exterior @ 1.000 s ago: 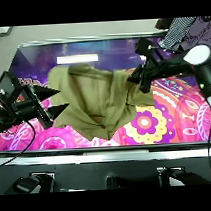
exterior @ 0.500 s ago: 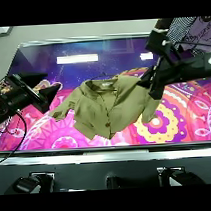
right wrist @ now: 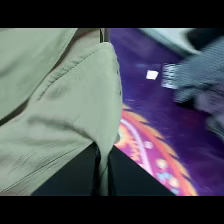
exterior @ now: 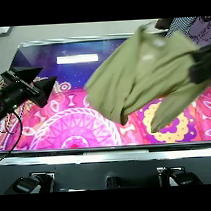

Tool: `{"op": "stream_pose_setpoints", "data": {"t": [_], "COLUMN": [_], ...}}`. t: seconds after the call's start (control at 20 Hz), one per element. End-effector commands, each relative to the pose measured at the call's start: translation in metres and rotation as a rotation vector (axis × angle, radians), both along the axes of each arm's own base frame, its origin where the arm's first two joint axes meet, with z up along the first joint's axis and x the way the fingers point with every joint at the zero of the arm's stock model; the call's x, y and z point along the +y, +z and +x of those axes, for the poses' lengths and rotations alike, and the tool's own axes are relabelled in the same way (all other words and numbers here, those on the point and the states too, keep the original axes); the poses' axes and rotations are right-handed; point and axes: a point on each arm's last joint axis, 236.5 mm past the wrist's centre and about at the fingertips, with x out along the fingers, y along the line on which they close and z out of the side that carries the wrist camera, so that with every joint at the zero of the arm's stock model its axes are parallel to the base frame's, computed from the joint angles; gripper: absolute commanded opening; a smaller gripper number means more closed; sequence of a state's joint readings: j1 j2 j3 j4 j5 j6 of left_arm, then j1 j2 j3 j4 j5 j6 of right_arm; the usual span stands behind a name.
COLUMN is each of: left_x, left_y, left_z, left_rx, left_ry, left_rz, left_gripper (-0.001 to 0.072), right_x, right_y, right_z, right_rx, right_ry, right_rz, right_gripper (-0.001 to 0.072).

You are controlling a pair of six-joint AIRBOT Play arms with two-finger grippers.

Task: Fold the clothes and pants, and hang the long-sleeved shirts on hangers.

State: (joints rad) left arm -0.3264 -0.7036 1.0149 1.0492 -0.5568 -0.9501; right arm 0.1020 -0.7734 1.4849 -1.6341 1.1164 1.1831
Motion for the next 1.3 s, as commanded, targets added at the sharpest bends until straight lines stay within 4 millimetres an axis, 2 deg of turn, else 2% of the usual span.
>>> {"op": "stream_pose_setpoints", "data": {"t": [0.0, 0.1, 0.25, 0.35, 0.45, 0.55, 0.7, 0.8, 0.9, 1.05, 1.25], "left_x": [0.001, 0.0, 0.0, 0.0, 0.0, 0.0, -0.001, -0.001, -0.001, -0.002, -0.004], "left_y": [0.001, 0.001, 0.0, 0.0, -0.001, -0.002, -0.003, -0.004, -0.006, -0.01, -0.016], "left_z": [0.001, 0.0, 0.0, 0.0, 0.0, 0.0, 0.001, 0.002, 0.003, 0.006, 0.01], "left_rx": [0.008, 0.029, 0.034, 0.034, 0.04, 0.04, 0.044, 0.047, 0.051, 0.062, 0.076], "left_ry": [0.006, 0.012, 0.014, 0.014, 0.01, 0.011, 0.011, 0.011, 0.011, 0.012, 0.012], "left_rz": [-0.018, -0.047, -0.054, -0.054, -0.051, -0.05, -0.049, -0.048, -0.046, -0.043, -0.038], "left_gripper": [0.0542, 0.0541, 0.0541, 0.0541, 0.053, 0.053, 0.053, 0.053, 0.053, 0.053, 0.053], "right_x": [-0.084, -0.12, -0.168, -0.192, -0.208, -0.219, -0.245, -0.257, -0.271, -0.283, -0.305], "right_y": [0.054, 0.074, 0.081, 0.084, 0.096, 0.104, 0.105, 0.117, 0.13, 0.163, 0.181], "right_z": [-0.039, -0.062, -0.094, -0.11, -0.121, -0.125, -0.121, -0.116, -0.124, -0.129, -0.133], "right_rx": [-0.206, -0.292, -0.349, -0.39, -0.493, -0.577, -0.636, -0.681, -0.718, -0.813, -0.864], "right_ry": [-0.361, -0.523, -0.782, -0.939, -1.06, -1.134, -1.216, -1.207, -1.246, -1.236, -1.285], "right_rz": [0.012, 0.014, 0.039, 0.055, 0.092, 0.122, 0.157, 0.121, 0.094, 0.046, 0.01], "right_gripper": [0.0021, 0.0021, 0.0021, 0.002, 0.0019, 0.0019, 0.002, 0.0019, 0.0019, 0.0019, 0.0019]}}
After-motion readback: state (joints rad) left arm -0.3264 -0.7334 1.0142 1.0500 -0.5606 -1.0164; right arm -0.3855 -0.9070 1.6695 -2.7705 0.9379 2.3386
